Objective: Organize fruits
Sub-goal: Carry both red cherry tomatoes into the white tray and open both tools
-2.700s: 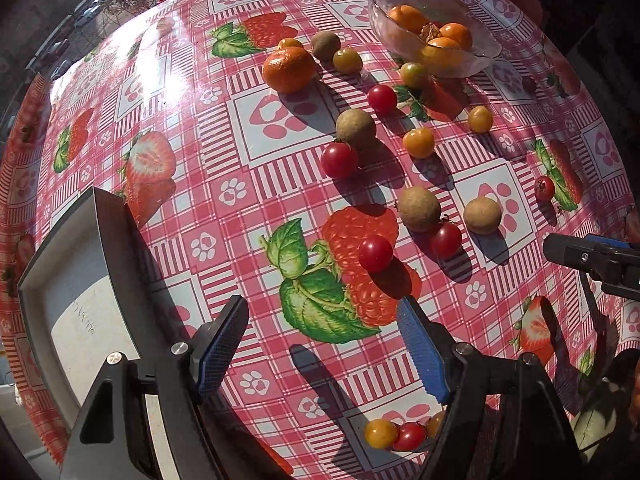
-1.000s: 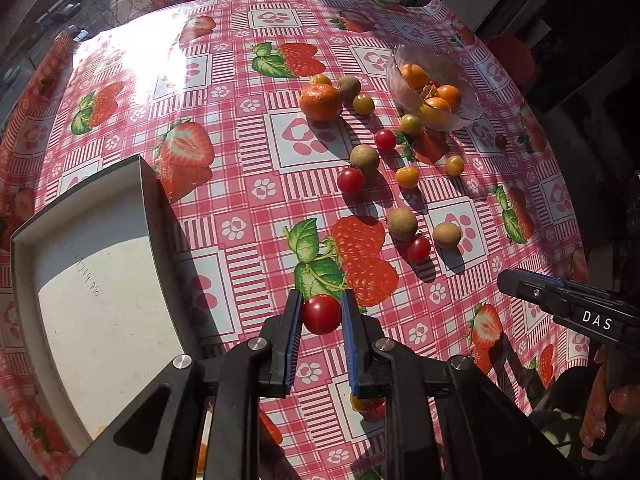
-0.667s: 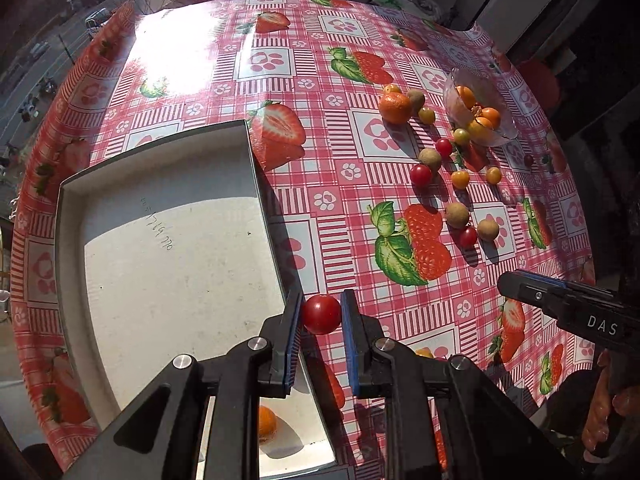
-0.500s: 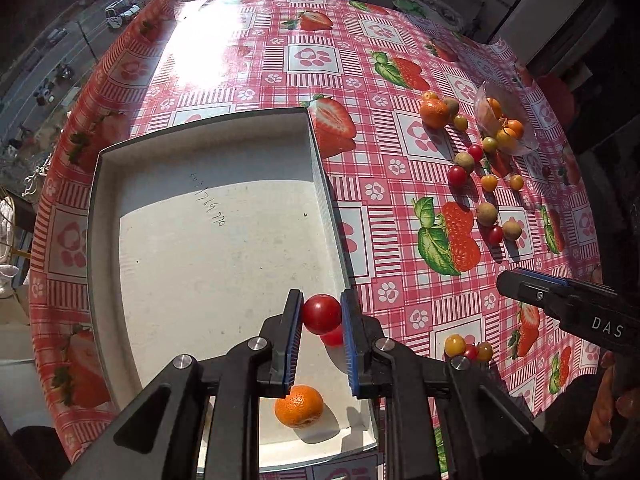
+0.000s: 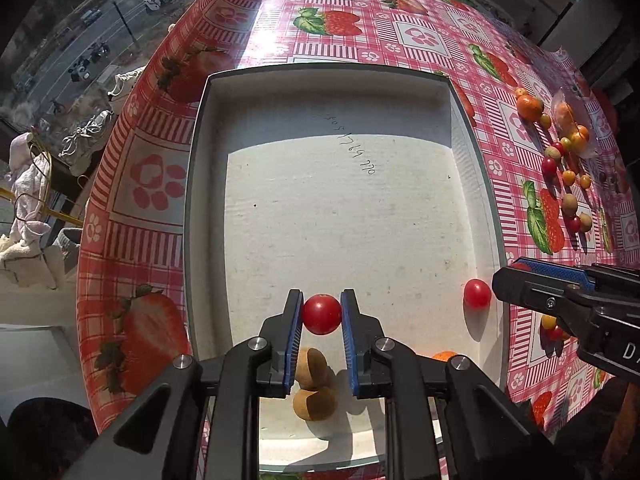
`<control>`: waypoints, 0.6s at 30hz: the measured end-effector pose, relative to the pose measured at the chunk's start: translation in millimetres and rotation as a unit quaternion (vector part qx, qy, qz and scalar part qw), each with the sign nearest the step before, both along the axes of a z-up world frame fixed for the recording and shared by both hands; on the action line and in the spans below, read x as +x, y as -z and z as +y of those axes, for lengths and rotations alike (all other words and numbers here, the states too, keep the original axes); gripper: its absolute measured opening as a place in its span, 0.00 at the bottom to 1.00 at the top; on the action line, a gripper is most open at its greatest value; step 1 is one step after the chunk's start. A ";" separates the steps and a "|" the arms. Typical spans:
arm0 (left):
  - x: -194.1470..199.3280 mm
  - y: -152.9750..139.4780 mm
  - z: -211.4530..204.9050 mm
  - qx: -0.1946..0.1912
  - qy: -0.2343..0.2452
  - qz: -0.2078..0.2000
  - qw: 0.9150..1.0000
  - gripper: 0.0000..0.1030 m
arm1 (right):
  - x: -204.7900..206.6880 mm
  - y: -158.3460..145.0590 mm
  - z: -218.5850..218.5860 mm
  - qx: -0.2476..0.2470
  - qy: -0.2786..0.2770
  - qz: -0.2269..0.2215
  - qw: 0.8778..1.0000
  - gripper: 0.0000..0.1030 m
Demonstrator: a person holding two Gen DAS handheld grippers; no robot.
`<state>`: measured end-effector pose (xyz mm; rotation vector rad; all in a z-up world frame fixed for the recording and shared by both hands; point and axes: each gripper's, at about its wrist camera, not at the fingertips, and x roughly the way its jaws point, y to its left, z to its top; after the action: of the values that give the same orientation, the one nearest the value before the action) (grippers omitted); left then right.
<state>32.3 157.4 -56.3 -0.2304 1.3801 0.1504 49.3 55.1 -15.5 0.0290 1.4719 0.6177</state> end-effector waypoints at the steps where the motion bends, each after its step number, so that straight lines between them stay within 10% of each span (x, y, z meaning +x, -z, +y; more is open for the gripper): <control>1: -0.2 3.3 1.9 0.004 0.001 0.003 1.000 0.20 | -0.7 2.9 7.2 -0.002 -0.006 0.002 1.000 0.25; 14: 6.1 32.5 2.0 0.017 0.009 0.026 0.999 0.20 | -11.9 46.1 73.1 -0.079 -0.093 -0.004 0.992 0.26; 18: 3.7 34.1 8.1 0.037 -0.011 0.033 0.999 0.56 | -14.7 46.4 83.4 -0.090 -0.109 -0.015 0.990 0.27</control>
<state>36.0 165.5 -90.3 -0.1799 1.4355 0.2280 34.6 138.5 -61.9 -0.2831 1.5080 0.6561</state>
